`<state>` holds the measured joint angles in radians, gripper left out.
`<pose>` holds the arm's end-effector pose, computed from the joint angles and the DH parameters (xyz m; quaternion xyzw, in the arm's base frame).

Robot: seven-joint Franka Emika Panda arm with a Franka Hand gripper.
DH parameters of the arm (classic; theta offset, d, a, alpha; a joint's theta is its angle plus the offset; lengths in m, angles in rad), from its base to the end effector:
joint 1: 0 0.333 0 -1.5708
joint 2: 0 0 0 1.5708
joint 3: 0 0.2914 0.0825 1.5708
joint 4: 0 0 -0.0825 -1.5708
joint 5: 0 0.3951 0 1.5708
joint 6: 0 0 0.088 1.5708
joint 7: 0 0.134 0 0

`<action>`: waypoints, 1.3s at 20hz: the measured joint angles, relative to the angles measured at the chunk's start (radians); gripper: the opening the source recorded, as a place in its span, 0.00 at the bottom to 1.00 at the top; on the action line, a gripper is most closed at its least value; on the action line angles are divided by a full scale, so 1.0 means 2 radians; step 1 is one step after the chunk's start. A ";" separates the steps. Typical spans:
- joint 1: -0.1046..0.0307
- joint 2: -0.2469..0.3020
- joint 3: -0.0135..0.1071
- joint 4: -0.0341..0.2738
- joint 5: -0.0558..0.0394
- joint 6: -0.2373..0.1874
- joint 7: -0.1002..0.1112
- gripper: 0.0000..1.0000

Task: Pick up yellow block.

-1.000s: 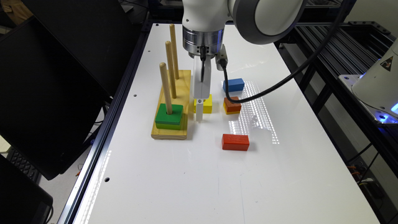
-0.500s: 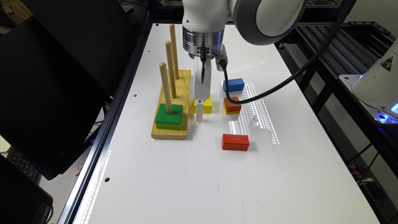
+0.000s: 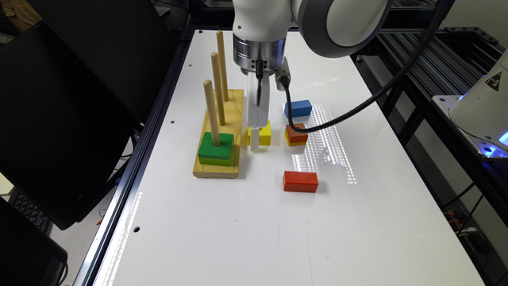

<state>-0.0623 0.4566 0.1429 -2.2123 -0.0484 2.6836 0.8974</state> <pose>0.5445 0.0508 0.1140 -0.9230 0.3841 0.0006 0.0228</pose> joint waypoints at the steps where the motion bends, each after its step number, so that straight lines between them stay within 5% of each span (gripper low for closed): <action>1: 0.000 0.000 0.000 0.000 0.0000 0.000 0.000 1.00; 22: 0.000 0.000 0.000 0.000 0.0000 0.000 0.000 1.00; 23: 0.000 0.000 0.000 0.000 0.0000 0.000 0.000 0.00; 26: 0.000 0.000 0.000 0.000 0.0000 0.000 0.000 0.00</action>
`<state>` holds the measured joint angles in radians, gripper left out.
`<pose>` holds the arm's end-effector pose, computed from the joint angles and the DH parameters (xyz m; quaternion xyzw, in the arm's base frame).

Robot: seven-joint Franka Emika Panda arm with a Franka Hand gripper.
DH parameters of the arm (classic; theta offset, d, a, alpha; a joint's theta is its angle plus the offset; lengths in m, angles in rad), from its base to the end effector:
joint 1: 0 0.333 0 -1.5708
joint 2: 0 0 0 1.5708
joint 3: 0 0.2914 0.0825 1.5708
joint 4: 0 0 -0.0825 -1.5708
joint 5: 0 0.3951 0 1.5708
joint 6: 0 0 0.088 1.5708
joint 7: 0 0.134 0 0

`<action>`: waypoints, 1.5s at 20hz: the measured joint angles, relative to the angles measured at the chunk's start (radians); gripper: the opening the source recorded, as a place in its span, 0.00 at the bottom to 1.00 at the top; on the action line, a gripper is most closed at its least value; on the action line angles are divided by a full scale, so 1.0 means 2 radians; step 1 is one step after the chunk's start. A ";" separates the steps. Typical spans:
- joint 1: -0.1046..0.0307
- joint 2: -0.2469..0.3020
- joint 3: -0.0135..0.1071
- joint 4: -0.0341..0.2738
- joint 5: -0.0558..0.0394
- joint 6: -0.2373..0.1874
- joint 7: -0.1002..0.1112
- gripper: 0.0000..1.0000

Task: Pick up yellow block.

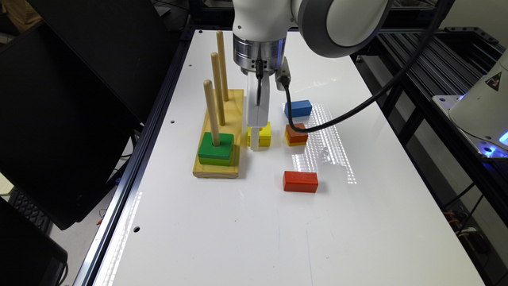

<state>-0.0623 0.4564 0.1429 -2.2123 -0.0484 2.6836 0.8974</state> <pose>0.5446 0.0508 0.1141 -0.9230 0.3841 0.0005 0.0229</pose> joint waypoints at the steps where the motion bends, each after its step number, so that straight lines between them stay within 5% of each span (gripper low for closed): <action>1: 0.000 0.000 0.000 0.000 0.0000 0.000 0.000 0.00; 21: 0.000 -0.043 0.002 -0.005 0.0019 -0.032 0.000 0.00; 26: 0.000 -0.089 0.006 -0.007 0.0081 -0.076 0.000 0.00; 30: -0.001 -0.092 0.006 -0.009 0.0091 -0.079 0.000 0.00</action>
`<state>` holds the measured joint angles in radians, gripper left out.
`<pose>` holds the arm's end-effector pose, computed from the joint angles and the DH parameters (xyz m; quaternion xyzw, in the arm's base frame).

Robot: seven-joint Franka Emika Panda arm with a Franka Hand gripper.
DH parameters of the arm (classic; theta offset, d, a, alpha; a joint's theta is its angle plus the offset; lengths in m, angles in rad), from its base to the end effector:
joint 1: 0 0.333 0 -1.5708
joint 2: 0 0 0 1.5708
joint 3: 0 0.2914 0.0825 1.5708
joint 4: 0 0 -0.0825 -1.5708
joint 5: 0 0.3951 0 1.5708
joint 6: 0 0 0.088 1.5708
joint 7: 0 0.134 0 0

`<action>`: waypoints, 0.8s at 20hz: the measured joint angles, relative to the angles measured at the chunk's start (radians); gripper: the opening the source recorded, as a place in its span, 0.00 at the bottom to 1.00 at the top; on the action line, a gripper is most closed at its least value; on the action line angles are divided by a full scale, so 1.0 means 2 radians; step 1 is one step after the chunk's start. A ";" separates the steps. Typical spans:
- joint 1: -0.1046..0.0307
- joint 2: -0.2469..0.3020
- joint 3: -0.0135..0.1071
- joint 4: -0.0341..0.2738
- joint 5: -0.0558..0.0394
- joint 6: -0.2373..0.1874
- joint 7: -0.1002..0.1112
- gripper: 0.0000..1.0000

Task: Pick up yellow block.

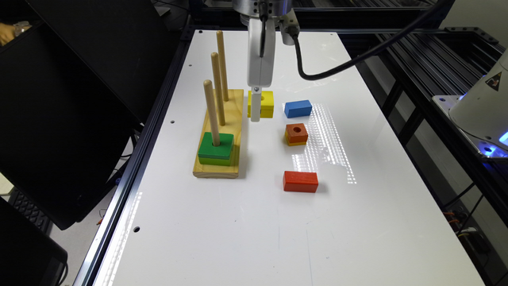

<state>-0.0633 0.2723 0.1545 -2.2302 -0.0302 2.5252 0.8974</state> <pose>0.5487 0.0527 0.1934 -0.9233 0.3838 -0.0060 0.0166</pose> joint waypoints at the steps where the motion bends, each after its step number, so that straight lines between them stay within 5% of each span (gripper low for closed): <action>1: 0.000 0.000 0.000 0.000 0.0000 0.000 0.000 0.00; 8: 0.000 -0.054 0.002 0.002 0.0066 -0.050 0.000 0.00; 14: 0.000 -0.055 0.002 0.005 0.0071 -0.052 0.000 0.00; 16: 0.000 -0.070 0.002 0.011 0.0095 -0.071 -0.001 0.00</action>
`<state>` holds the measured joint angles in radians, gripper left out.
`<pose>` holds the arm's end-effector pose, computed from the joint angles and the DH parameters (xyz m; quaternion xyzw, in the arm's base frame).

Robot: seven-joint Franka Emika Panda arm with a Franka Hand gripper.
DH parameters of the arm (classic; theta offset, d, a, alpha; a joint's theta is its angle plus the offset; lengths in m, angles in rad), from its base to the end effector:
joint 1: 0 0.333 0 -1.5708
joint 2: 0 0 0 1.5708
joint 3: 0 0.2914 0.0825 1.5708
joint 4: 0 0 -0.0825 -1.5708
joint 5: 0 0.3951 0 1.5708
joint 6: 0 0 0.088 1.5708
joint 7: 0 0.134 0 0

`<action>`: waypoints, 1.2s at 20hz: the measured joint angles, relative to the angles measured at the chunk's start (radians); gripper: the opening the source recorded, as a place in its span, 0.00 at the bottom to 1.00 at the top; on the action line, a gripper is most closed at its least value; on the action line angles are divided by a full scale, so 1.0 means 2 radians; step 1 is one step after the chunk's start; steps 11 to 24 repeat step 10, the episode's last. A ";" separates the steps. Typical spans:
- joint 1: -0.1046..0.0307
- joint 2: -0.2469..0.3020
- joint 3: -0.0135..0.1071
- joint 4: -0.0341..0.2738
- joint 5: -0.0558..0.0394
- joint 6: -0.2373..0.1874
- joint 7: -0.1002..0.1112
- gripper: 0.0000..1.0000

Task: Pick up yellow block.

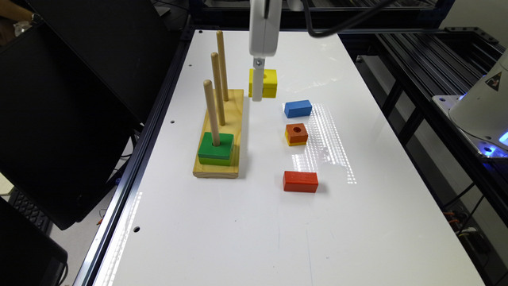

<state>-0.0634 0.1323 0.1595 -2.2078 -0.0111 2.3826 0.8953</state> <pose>0.5526 0.0536 0.2662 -0.9221 0.3862 -0.0163 0.0163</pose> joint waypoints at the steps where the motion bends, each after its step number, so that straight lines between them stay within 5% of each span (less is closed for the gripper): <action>1: 0.000 -0.010 0.000 0.002 0.0020 -0.011 -0.001 0.00; 4: 0.000 -0.031 0.000 0.001 0.0056 -0.031 -0.002 0.00; 24: 0.000 -0.028 0.000 0.001 0.0058 -0.031 -0.002 0.00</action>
